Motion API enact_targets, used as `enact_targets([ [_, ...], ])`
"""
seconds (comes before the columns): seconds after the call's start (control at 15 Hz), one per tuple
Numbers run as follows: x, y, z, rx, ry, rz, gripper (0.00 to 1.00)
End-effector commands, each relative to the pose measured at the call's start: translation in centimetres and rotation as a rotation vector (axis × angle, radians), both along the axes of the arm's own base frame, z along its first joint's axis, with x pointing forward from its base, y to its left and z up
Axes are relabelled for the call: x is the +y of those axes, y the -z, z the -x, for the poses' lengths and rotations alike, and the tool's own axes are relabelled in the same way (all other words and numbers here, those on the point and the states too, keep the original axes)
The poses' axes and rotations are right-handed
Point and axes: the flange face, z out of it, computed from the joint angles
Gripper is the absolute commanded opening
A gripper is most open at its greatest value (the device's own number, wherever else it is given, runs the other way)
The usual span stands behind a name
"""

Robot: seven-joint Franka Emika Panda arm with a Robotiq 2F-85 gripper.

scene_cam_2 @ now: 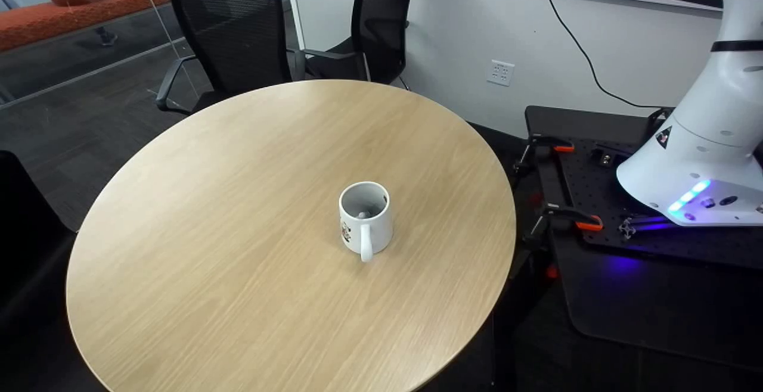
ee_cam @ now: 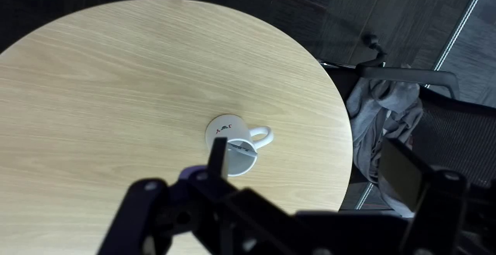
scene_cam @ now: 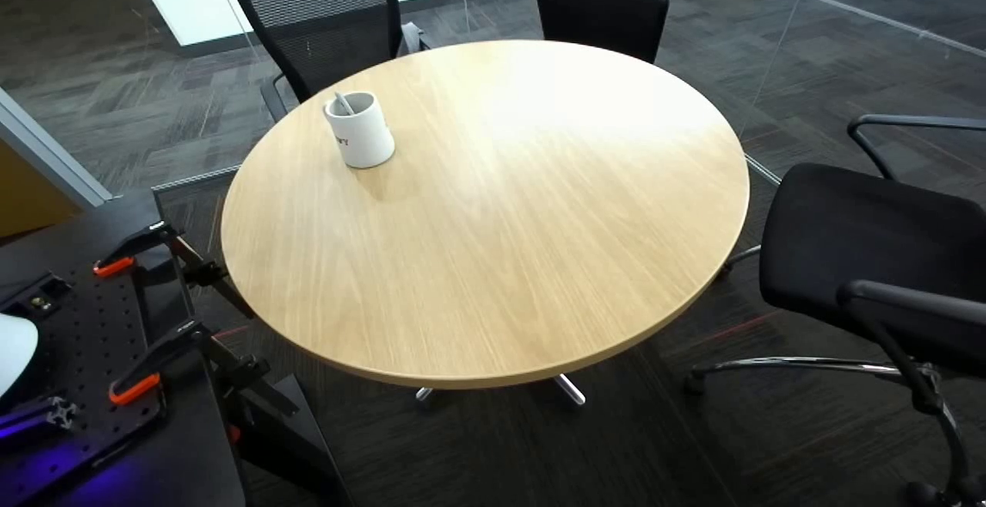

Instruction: Take the pen out of the mug and put it on the table

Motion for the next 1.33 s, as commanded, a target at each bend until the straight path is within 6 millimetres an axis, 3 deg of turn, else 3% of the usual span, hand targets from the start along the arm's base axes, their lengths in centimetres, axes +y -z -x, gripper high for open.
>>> enact_targets([
  [0.0, -0.4, -0.5, -0.6, -0.016, 0.027, 0.012, 1.00],
  [0.33, -3.2, -2.3, -2.6, -0.087, 0.075, 0.101, 1.00],
  [0.67, -7.1, -3.6, -6.0, -0.110, 0.129, 0.198, 1.00],
  [1.0, -10.3, -2.5, -9.8, -0.124, 0.164, 0.274, 1.00],
  [1.27, -11.9, -1.1, -12.0, -0.166, 0.125, 0.235, 1.00],
])
